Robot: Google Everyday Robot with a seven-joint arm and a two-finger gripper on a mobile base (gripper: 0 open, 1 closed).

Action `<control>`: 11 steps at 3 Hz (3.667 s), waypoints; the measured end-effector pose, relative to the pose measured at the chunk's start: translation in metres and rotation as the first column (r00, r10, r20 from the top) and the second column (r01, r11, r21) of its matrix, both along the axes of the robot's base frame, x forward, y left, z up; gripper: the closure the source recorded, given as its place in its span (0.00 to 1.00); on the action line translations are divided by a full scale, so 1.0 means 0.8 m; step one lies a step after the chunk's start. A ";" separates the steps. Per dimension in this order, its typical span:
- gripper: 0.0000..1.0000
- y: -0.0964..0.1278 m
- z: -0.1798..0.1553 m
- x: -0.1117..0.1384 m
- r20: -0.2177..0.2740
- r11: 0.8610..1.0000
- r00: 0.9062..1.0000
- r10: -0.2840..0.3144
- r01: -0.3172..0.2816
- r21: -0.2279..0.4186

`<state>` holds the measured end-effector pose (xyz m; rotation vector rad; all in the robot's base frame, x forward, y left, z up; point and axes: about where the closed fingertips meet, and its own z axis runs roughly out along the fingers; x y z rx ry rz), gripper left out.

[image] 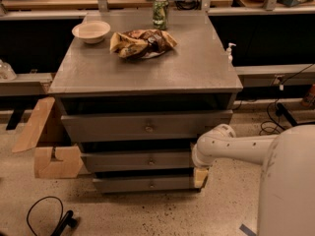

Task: Open middle drawer

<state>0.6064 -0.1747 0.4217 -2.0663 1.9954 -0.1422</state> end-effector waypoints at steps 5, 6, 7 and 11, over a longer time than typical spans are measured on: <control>1.00 0.021 -0.022 0.000 -0.013 0.999 1.000 -0.004 0.004 0.035; 1.00 0.021 -0.021 0.000 -0.013 0.999 1.000 -0.004 0.004 0.035; 1.00 0.021 -0.021 0.000 -0.013 0.999 1.000 -0.004 0.004 0.035; 0.62 0.021 -0.022 0.000 -0.013 0.999 1.000 -0.004 0.004 0.035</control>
Offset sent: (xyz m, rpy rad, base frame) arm 0.0036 0.0281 -0.0288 0.0517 0.0091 0.0013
